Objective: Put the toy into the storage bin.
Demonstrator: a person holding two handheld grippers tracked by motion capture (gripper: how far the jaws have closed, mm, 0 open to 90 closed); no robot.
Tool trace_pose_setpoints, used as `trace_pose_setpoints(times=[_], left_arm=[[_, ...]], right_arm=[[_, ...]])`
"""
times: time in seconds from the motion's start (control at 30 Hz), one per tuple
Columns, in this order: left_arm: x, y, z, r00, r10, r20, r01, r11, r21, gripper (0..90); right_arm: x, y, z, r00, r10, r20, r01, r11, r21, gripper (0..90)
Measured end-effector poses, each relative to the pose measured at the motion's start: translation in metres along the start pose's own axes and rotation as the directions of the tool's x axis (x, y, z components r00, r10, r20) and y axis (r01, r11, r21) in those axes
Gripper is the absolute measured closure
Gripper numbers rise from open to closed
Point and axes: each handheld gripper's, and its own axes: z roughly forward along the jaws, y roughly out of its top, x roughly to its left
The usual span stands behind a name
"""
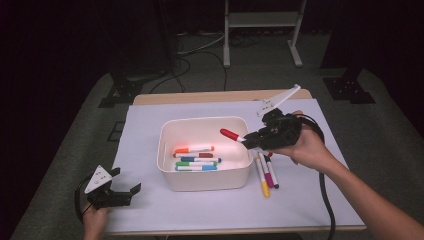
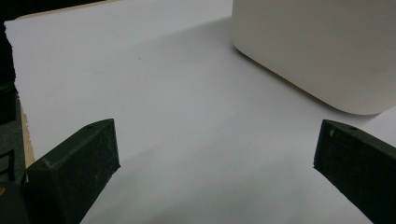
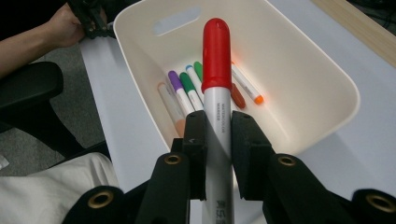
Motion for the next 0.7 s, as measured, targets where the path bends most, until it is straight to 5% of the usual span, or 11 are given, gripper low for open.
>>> trace_pose_setpoints(times=[0.7], left_arm=[[0.000, 0.000, 0.000, 1.0000, -0.004, 0.002, 0.004, 1.0000, 0.000, 0.0]], right_arm=[[0.012, 0.039, 0.072, 0.9917, -0.073, -0.106, 0.080, 0.995, 0.059, 75.9]])
